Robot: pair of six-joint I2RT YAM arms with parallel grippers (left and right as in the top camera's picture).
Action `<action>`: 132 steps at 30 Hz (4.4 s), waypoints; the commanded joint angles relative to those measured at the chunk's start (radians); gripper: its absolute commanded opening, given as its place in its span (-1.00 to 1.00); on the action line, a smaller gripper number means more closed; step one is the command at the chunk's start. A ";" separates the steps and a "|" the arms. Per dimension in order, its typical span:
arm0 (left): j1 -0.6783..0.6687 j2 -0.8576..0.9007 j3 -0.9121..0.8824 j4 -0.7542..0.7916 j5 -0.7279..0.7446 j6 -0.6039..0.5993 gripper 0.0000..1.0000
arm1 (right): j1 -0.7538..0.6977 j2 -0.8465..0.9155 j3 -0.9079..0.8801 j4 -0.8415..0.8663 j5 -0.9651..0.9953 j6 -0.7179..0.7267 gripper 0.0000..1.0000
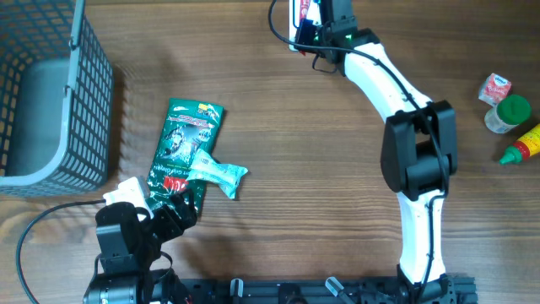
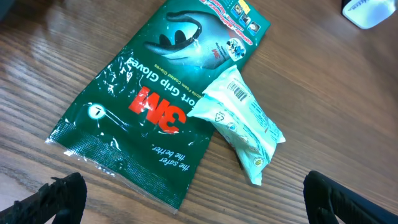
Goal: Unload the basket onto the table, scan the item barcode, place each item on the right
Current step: 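Carry the Nescafe stick to the far right and release it, then move the right gripper to the mint-green pack and grasp it, then lift the mint-green pack and hold it under the white scanner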
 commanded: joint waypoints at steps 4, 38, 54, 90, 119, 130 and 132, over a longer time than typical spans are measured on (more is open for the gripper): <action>0.007 -0.005 -0.005 0.002 -0.009 0.013 1.00 | 0.004 0.006 0.053 -0.050 0.044 0.000 -0.91; 0.007 -0.005 -0.005 0.002 -0.009 0.013 1.00 | -0.689 -0.002 0.028 -0.408 0.409 -0.200 0.76; 0.007 -0.005 -0.005 0.002 -0.009 0.013 1.00 | -0.255 -0.251 0.152 -0.786 -0.331 -0.375 1.00; 0.007 -0.005 -0.005 0.002 -0.009 0.013 1.00 | 0.565 -0.250 -0.431 -0.254 -0.277 0.677 0.99; 0.007 -0.005 -0.005 0.002 -0.009 0.013 1.00 | 0.485 -0.086 -0.516 -0.226 -0.023 0.640 -0.91; 0.007 -0.005 -0.005 0.002 -0.010 0.012 1.00 | 0.418 -0.319 -0.515 -0.377 0.080 0.386 -0.91; 0.007 -0.005 -0.005 0.002 -0.009 0.013 1.00 | 0.426 -0.395 -0.515 -0.407 0.180 0.354 -0.91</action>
